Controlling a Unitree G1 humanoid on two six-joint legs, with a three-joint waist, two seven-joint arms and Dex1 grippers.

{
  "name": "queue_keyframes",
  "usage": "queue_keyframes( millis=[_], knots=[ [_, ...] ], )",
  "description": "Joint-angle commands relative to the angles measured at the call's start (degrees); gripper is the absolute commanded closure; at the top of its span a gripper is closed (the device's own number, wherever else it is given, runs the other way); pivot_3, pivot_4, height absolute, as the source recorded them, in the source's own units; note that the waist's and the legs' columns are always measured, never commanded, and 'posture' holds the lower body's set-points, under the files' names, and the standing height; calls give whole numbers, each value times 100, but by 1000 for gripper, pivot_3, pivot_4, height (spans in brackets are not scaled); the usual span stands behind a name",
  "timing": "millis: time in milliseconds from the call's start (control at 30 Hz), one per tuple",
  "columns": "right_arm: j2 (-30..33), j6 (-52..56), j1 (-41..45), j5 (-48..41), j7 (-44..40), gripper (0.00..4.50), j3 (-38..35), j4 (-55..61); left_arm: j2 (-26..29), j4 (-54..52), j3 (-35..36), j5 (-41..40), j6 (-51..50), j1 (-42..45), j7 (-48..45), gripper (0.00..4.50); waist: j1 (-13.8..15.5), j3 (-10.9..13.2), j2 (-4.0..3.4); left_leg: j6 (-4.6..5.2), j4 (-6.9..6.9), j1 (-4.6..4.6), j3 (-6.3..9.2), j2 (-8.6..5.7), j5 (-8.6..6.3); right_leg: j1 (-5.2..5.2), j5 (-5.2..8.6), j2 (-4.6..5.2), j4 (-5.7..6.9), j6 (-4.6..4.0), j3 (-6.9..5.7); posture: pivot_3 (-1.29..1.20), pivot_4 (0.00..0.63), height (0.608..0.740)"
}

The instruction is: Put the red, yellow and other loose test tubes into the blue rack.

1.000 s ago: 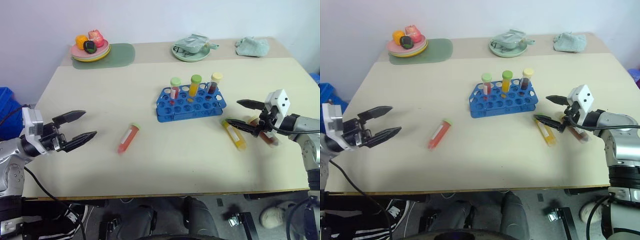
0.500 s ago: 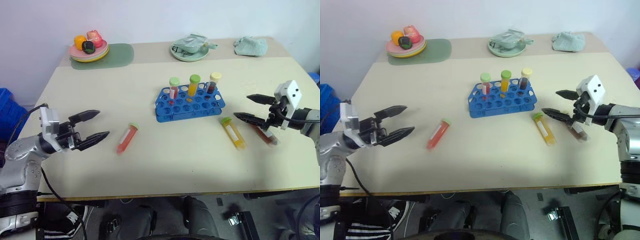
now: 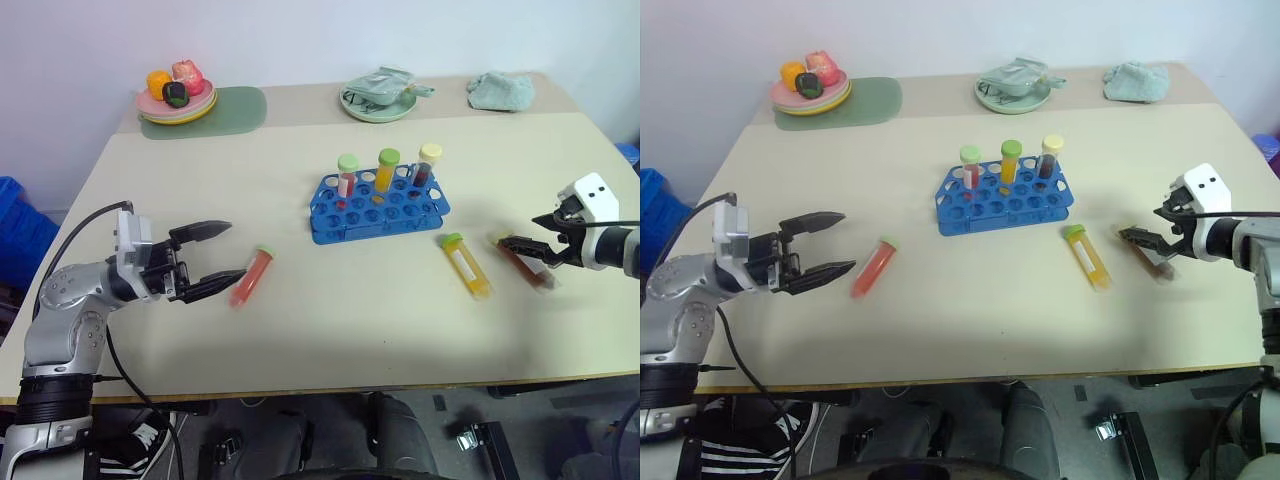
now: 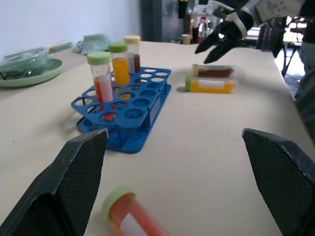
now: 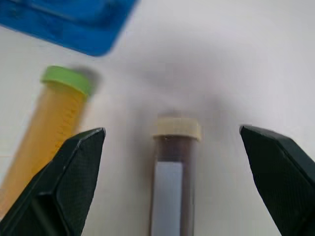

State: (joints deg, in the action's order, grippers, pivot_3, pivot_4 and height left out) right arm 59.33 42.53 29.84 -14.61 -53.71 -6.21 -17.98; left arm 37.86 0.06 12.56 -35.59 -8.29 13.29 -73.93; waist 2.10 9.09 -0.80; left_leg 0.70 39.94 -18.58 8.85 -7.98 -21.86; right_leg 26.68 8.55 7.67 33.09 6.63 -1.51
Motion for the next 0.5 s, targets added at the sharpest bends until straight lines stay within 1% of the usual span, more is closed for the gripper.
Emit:
queue_keyframes(
  millis=[33, 100, 400, 500],
  knots=[
    [321, 862, 527, 138, -20, 0, 280, 159, -39, -237, 17, -105, -43, 103, 93, 20, 4, 0, 0, 0, 0, 0, 0, 0, 0, 0, 0, 0, 0, 0, 0, 0, 150, 740],
    [399, 1428, 832, 135, -136, 0, 518, 31, -77, -233, -12, -98, -40, 123, 95, 20, 9, 0, 1, 1, 0, -3, -2, 0, 0, 1, 0, 0, -2, 0, 0, 0, 150, 740],
    [556, 1703, 1608, 601, -554, 0, 1471, -455, -337, -543, -105, -58, -65, 3, 366, 20, 5, 1, 2, 3, 1, -16, -5, 0, -2, 11, -1, 1, -5, 1, 0, 0, 150, 740],
    [618, 2027, 1894, 785, -763, 0, 1907, -558, -429, -627, -133, -57, -45, -79, 451, 20, 1, 1, 2, 2, 1, -22, -9, 1, -1, 19, -1, 0, -3, 1, 1, 0, 150, 740]
  ],
)
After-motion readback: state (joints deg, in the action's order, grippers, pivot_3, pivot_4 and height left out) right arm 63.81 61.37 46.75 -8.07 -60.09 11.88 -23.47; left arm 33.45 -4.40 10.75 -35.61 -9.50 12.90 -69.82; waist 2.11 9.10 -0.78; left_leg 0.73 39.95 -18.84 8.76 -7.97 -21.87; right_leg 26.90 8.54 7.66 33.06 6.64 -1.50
